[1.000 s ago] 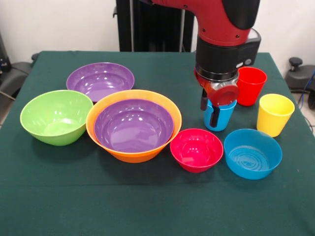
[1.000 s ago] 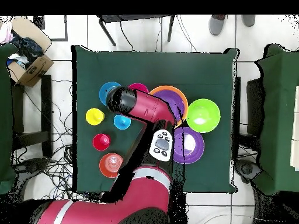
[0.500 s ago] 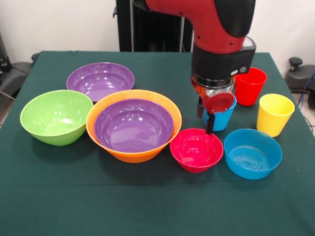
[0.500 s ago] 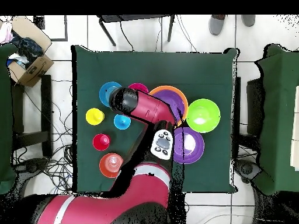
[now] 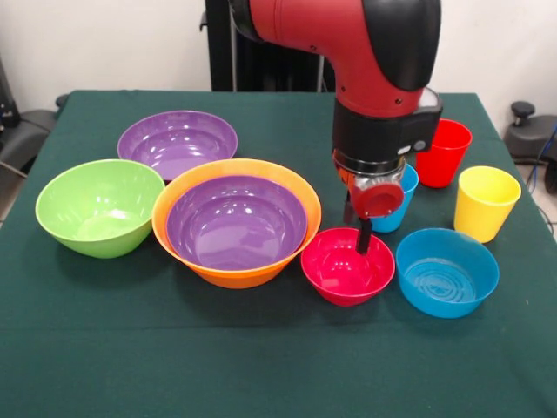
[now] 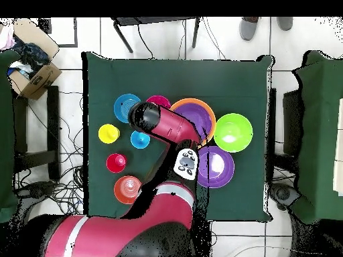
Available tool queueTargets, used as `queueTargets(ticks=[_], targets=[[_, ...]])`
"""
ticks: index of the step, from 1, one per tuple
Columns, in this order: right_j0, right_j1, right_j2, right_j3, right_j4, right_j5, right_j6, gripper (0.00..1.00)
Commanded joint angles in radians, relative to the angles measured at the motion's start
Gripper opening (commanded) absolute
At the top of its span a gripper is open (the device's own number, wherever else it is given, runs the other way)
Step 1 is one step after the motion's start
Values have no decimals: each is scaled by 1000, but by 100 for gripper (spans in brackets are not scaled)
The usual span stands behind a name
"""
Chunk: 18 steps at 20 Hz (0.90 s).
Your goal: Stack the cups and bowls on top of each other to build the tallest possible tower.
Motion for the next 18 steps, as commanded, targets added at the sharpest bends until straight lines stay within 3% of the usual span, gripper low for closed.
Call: queueTargets(ticks=[1, 13, 18], targets=[[13, 54, 73, 26, 51, -77, 183, 100], [21, 72, 62, 31, 61, -80, 161, 100], [28, 81, 42, 0, 16, -53, 104, 100]])
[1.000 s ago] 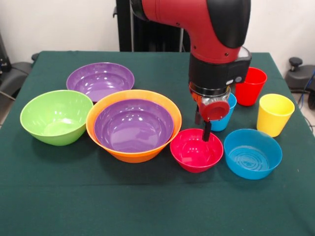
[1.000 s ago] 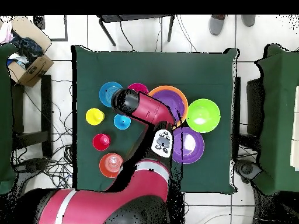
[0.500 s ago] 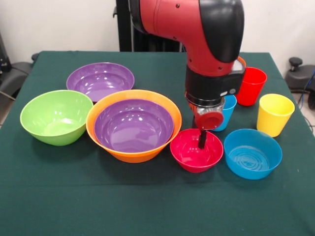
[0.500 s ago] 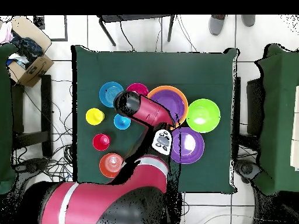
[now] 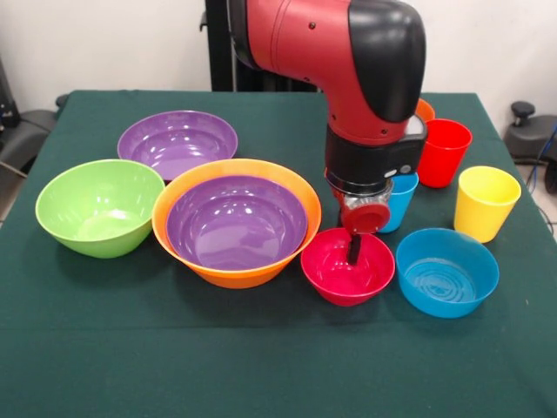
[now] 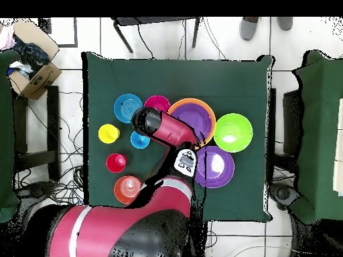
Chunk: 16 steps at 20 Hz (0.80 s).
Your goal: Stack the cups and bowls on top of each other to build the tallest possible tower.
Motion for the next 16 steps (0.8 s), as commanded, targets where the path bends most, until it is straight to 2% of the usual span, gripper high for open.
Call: queueTargets(ticks=[1, 4, 11, 16], targets=[[30, 19, 40, -9, -15, -11, 103, 0], [29, 19, 38, -17, -22, 17, 90, 0], [30, 19, 38, -17, -21, 16, 88, 0], [15, 10, 73, 4, 11, 5, 110, 0]])
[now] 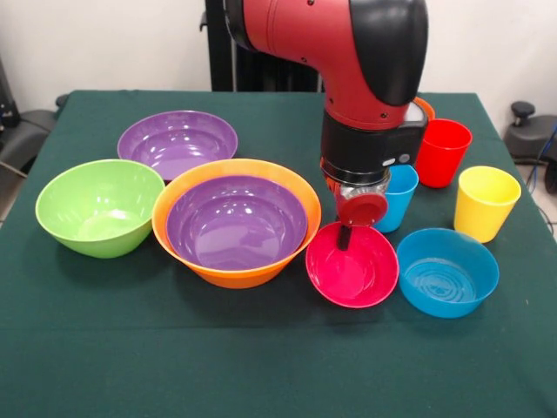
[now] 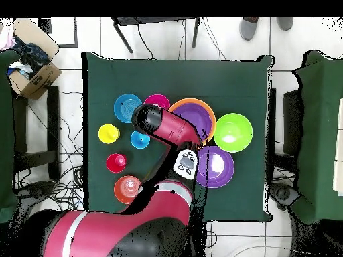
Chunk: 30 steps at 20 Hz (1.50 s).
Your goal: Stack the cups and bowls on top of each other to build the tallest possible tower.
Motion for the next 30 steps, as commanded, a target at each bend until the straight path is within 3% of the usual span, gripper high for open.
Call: queueTargets(ticks=[1, 12, 30], targets=[[5, 40, 108, 14, 16, -3, 113, 0], [16, 46, 162, 45, 54, -64, 145, 0], [72, 48, 142, 49, 123, -67, 171, 0]])
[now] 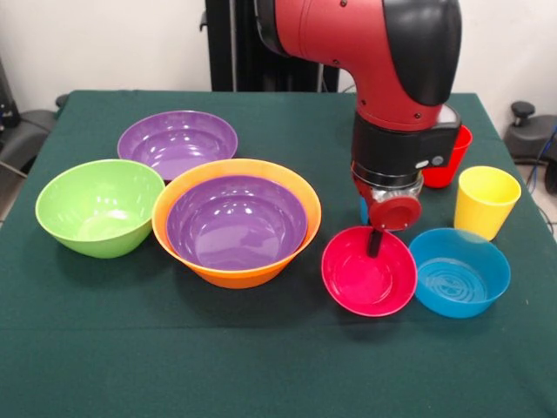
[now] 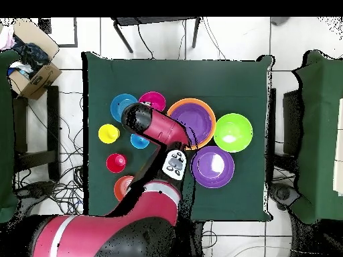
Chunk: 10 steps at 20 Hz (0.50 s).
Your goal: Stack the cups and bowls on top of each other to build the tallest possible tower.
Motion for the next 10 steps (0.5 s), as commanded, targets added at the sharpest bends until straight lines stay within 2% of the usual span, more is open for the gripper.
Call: queueTargets(ticks=[1, 10], targets=[[27, 43, 125, 41, 43, -21, 168, 0], [38, 3, 60, 16, 2, 55, 123, 0]])
